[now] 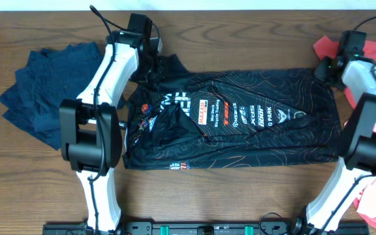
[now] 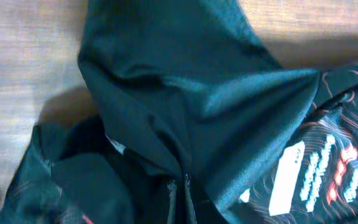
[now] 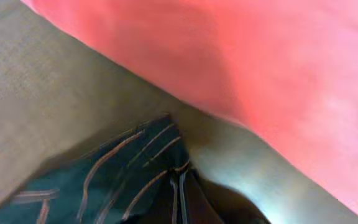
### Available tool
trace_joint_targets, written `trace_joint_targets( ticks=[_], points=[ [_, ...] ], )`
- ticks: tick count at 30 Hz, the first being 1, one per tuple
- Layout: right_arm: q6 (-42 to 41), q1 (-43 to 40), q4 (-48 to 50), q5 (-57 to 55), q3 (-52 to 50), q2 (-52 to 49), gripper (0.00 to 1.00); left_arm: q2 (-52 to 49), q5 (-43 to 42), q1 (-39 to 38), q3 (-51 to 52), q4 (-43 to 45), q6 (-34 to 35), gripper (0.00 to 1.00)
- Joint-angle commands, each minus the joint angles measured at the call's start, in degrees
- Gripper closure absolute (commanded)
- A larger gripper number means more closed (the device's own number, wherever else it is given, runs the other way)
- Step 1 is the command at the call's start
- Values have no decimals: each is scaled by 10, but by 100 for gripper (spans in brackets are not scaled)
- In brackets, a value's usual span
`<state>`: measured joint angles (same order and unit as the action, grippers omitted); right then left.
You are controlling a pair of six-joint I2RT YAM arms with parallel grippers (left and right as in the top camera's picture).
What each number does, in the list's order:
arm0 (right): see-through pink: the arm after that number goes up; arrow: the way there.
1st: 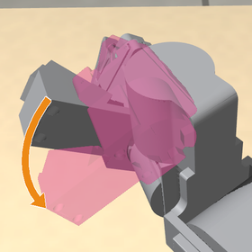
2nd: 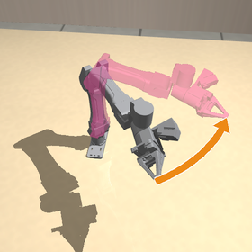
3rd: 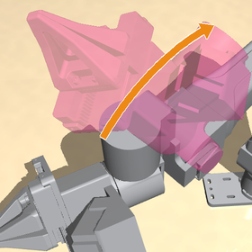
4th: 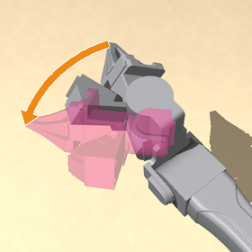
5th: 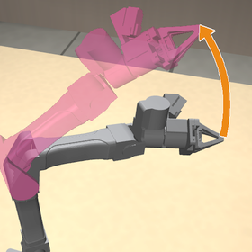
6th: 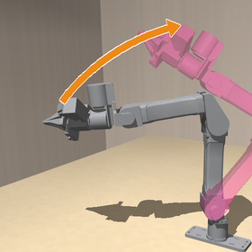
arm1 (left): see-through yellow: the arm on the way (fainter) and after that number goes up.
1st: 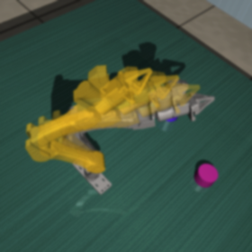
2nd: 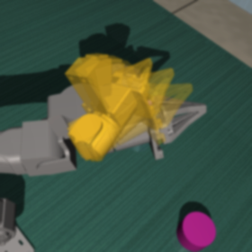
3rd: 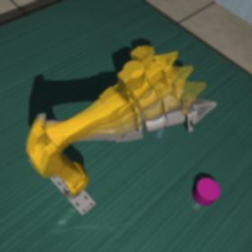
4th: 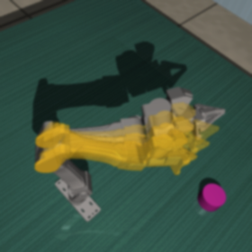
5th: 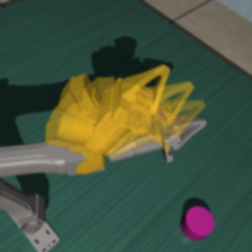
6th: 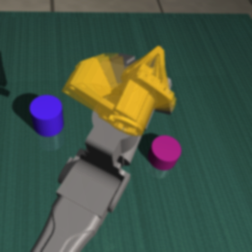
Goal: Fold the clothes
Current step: 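Grasp the top corners with both grippers and fold the top half down toward the hem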
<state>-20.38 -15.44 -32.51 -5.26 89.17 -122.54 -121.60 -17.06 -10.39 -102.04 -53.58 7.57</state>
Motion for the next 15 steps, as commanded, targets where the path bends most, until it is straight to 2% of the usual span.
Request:
trace_joint_targets(
  ticks=[1, 6, 10, 15],
  points=[
    [-3, -3, -41, -50, 1, 55, 99, 64, -5, 1, -3, -38, 3, 94],
    [42, -3, -142, -54, 1, 87, 99, 97, -5, 1, -3, -138, 3, 94],
    [42, -5, -259, -87, 1, 100, 99, 97, -5, 1, 4, -209, 2, 94],
    [42, -16, -360, -126, 1, 100, 99, 97, -5, 0, 22, -246, 0, 94]
  ],
)
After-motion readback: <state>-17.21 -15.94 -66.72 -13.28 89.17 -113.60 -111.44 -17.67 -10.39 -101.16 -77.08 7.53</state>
